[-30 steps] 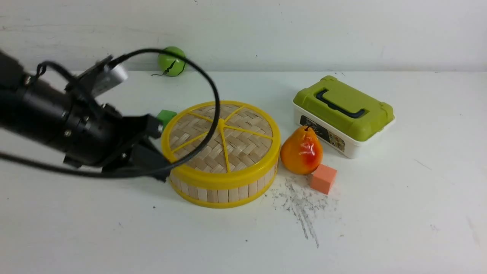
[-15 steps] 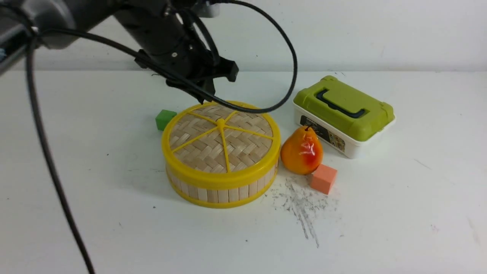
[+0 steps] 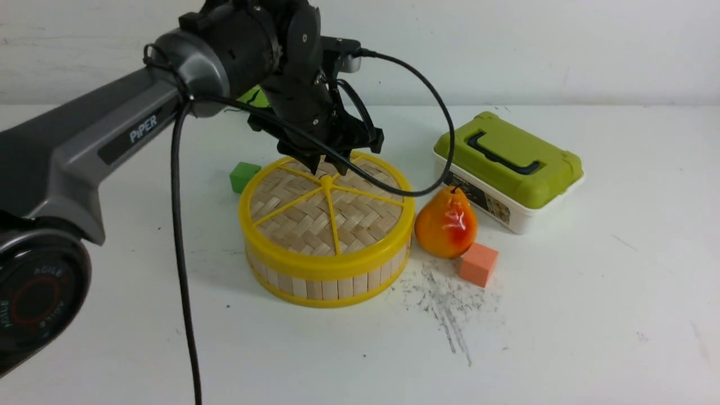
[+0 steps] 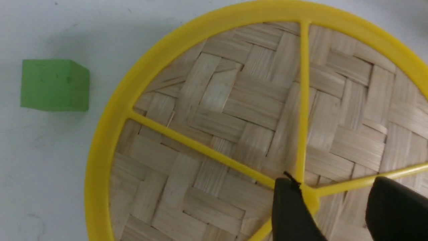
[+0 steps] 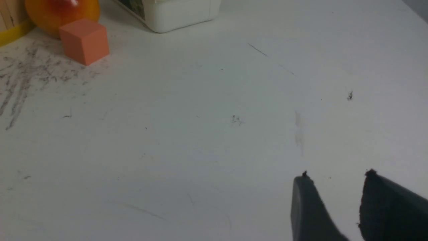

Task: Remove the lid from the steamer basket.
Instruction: Use the left arm to lift the lid of the steamer

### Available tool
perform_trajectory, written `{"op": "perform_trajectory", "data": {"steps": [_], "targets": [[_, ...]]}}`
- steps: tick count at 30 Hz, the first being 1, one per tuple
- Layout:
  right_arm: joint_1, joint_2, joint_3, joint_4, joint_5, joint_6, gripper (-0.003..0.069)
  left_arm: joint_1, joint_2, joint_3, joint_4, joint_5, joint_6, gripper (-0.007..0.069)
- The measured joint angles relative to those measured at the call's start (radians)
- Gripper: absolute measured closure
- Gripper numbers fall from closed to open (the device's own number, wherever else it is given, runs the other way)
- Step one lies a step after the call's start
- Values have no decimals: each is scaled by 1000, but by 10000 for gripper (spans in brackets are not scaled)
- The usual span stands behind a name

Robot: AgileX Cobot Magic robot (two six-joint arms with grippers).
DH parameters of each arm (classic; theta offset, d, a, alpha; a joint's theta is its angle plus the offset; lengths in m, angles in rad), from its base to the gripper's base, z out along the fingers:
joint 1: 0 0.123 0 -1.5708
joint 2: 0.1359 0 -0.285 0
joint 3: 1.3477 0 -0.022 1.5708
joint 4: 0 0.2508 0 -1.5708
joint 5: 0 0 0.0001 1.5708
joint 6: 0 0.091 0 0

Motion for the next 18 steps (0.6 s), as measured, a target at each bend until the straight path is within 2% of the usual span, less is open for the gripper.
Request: {"op": "perform_trajectory", "data": {"steps": [6, 9, 11, 18], "targets": [[0, 0, 0, 0, 0, 0, 419, 0, 34, 0, 1, -3, -2, 351], [0, 0, 0, 0, 0, 0, 419, 0, 39, 0, 8, 0, -3, 422], [0, 0, 0, 0, 0, 0, 419, 0, 39, -1, 12, 5, -6, 509], [0, 0, 0, 0, 0, 0, 419, 0, 31, -5, 19, 11, -6, 517]]}}
